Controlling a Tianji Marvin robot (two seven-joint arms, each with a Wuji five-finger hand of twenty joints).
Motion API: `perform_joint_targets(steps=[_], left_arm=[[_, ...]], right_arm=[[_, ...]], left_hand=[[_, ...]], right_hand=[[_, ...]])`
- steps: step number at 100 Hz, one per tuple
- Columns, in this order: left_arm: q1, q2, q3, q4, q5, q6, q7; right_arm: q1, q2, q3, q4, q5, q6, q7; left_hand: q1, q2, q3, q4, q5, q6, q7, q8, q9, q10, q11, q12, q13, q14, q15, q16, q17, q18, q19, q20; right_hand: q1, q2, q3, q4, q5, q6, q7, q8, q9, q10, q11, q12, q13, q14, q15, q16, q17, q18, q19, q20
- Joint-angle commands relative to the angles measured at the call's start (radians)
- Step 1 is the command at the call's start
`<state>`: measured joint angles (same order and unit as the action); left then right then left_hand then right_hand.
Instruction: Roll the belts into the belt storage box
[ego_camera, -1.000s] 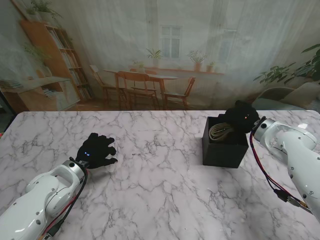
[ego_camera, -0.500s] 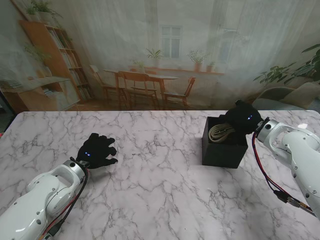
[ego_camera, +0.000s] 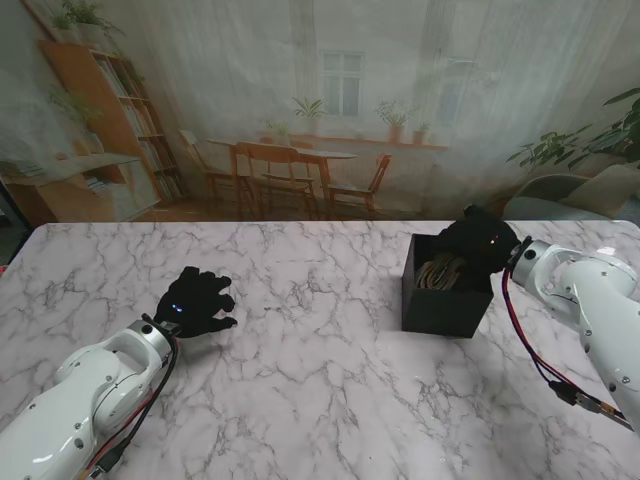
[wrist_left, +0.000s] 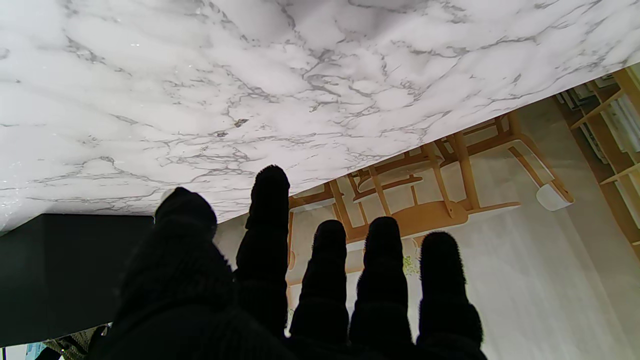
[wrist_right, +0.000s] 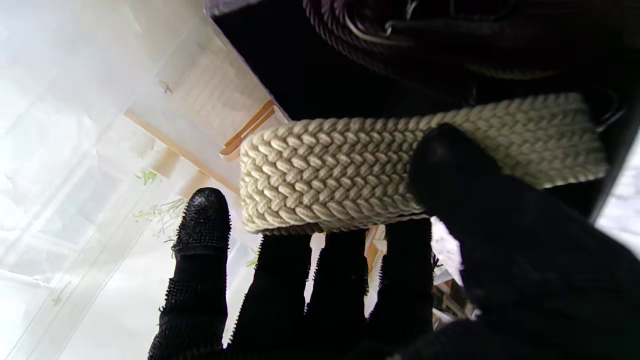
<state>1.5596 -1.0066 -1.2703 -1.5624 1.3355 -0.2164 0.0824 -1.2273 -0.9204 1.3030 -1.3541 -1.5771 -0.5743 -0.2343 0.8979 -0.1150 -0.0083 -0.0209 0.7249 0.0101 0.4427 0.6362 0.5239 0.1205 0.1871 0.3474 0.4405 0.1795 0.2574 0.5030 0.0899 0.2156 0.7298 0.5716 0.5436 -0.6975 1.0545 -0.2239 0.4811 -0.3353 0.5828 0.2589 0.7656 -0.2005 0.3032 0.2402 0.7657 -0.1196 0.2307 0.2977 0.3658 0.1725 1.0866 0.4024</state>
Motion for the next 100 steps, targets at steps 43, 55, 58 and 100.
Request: perform_joint_targets(steps=[43, 55, 58, 100], left_arm=[[-0.005, 0.001, 0.006, 0.001, -0.001, 0.006, -0.018], [-0.005, 0.0, 0.006, 0.002, -0.002, 0.007, -0.016], [-0.005, 0.0, 0.006, 0.003, -0.003, 0.007, -0.016], [-0.015, -0.01, 0.016, 0.033, -0.051, 0.01, 0.061]], right_arm=[[-0.008, 0.026, 0.001, -0.029, -0.078, 0.006, 0.004], [-0.022, 0.024, 0.021, -0.042, -0.082, 0.013, -0.023], [-0.031, 0.021, 0.033, -0.05, -0.077, 0.017, -0.03], [-0.245, -0.096, 0.19, -0.368, 0.269, 0.135, 0.133]], left_hand=[[-0.005, 0.036, -0.008, 0.006, -0.017, 0.022, -0.006, 0.011, 0.01, 0.019, -0.022, -0.002, 0.014, 0.018, -0.024, -0.008, -0.012, 0.039, -0.033, 0.009], [-0.011, 0.042, -0.01, 0.006, -0.018, 0.023, -0.008, 0.009, 0.01, 0.02, -0.022, -0.003, 0.013, 0.017, -0.024, -0.008, -0.013, 0.039, -0.034, 0.008], [-0.012, 0.044, -0.01, 0.006, -0.02, 0.025, -0.01, 0.008, 0.01, 0.02, -0.022, -0.003, 0.014, 0.018, -0.024, -0.008, -0.012, 0.04, -0.033, 0.009], [-0.057, 0.127, -0.019, 0.01, -0.387, 0.054, -0.333, -0.205, -0.202, 0.045, -0.127, -0.102, -0.015, 0.032, -0.045, -0.043, -0.01, 0.03, -0.085, -0.037]], right_hand=[[-0.2, 0.077, -0.016, 0.076, -0.247, -0.056, 0.001, -0.063, -0.17, 0.021, -0.052, -0.053, -0.125, 0.049, -0.032, -0.102, -0.074, 0.006, -0.045, -0.08], [-0.223, 0.149, 0.012, 0.089, -0.231, -0.039, 0.02, -0.061, -0.163, 0.047, -0.035, -0.046, -0.112, 0.056, -0.018, -0.101, -0.063, 0.009, -0.035, -0.081], [-0.223, 0.163, 0.015, 0.091, -0.221, -0.034, 0.026, -0.059, -0.159, 0.053, -0.028, -0.042, -0.109, 0.063, -0.014, -0.099, -0.06, 0.011, -0.032, -0.081], [-0.231, 0.339, -0.286, 0.129, -0.08, 0.073, -0.036, -0.04, -0.106, 0.236, 0.015, -0.027, -0.053, 0.188, -0.017, -0.027, -0.062, 0.099, -0.039, -0.053]])
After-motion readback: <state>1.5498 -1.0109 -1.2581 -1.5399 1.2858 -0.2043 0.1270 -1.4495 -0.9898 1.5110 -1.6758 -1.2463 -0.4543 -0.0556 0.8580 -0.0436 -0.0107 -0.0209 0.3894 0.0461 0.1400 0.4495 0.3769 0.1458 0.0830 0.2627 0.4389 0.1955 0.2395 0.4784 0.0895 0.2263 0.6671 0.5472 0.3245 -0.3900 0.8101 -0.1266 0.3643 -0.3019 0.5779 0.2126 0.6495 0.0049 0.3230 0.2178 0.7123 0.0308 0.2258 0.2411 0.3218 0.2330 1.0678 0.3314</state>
